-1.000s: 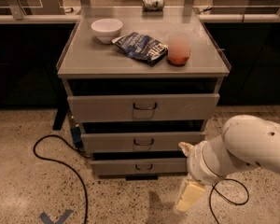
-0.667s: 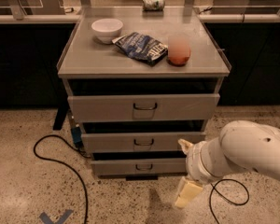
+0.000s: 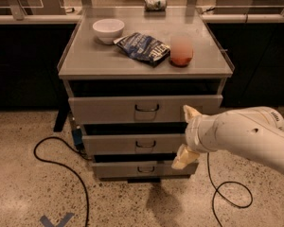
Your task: Open top drawer
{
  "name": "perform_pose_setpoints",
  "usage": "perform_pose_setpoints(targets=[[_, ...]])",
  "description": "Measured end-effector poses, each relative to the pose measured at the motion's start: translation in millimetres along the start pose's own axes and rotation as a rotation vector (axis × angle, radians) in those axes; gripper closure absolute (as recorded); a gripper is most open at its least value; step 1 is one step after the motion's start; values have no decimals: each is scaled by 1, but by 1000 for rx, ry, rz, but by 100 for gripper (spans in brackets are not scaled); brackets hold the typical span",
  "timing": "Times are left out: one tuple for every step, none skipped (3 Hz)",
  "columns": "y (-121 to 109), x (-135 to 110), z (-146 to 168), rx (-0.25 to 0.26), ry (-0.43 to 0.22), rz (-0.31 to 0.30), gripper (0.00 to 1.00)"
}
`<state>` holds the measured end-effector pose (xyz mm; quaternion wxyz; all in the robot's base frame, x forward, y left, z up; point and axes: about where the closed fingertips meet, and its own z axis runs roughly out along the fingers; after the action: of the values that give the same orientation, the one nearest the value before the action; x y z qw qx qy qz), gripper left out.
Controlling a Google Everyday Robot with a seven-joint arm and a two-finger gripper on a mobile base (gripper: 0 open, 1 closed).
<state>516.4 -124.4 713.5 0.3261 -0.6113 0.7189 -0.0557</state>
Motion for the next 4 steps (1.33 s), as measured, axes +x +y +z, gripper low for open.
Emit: perform_pose_setpoints(targets=[[0,0,0,0,0,0,0],[-23,3,24,14,-37,0,0],[-70,14,77,22,-50,1,0],[-129,12,129,39,-48,-7,0]])
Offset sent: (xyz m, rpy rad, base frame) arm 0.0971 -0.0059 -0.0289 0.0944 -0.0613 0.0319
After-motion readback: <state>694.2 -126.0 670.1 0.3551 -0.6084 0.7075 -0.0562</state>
